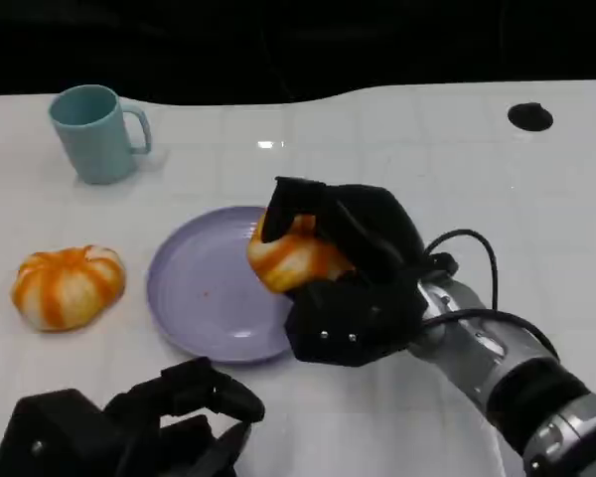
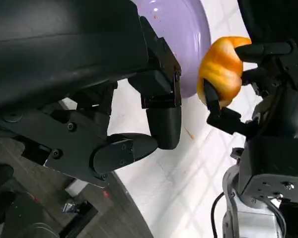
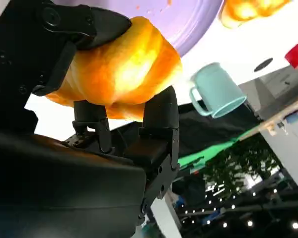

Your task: Grasp the bread from the table and place it into the plate.

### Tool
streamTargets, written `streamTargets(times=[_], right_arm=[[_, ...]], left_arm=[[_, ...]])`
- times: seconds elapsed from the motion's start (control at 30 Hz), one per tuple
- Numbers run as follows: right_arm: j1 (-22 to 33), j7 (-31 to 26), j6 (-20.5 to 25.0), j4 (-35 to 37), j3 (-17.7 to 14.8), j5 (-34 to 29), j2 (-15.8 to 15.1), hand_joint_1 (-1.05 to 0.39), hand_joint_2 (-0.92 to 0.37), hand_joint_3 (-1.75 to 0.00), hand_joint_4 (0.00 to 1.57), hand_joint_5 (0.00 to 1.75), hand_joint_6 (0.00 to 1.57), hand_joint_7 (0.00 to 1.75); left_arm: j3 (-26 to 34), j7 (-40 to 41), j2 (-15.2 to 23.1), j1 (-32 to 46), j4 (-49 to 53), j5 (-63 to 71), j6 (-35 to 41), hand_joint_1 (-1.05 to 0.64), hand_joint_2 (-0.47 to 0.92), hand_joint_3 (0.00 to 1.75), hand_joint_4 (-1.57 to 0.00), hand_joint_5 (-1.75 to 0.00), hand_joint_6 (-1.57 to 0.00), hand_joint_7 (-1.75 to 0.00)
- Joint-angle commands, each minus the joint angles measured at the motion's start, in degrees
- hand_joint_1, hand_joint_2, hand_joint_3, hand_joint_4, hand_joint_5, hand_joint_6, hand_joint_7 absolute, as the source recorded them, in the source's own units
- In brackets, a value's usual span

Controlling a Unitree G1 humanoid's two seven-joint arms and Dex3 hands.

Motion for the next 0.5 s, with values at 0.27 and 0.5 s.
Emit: streamTargets(times=[0.27, 0.5], right_arm=[[-4.18, 8.70, 2.78, 5.13, -0.44, 4.55, 2.63, -0.22, -0.72, -0.52, 0.57, 1.07, 0.69, 0.53], [-4.53, 15.29, 6.74, 2.70, 2.82, 2.06, 1.11, -0.58, -0.92, -0.28, 0.02, 0.27, 0.25, 0.02]], left_arm=[[-0.06, 0.52, 0.04, 0.10, 0.67, 0.27, -0.26, -0.24, 0.77, 0.73, -0.66, -1.75, -0.62, -1.31], [-0.18, 0.27, 0.32, 0.20, 0.64, 0.41, -0.49, -0.25, 0.77, 0.74, -0.69, -1.75, -0.62, -1.31]])
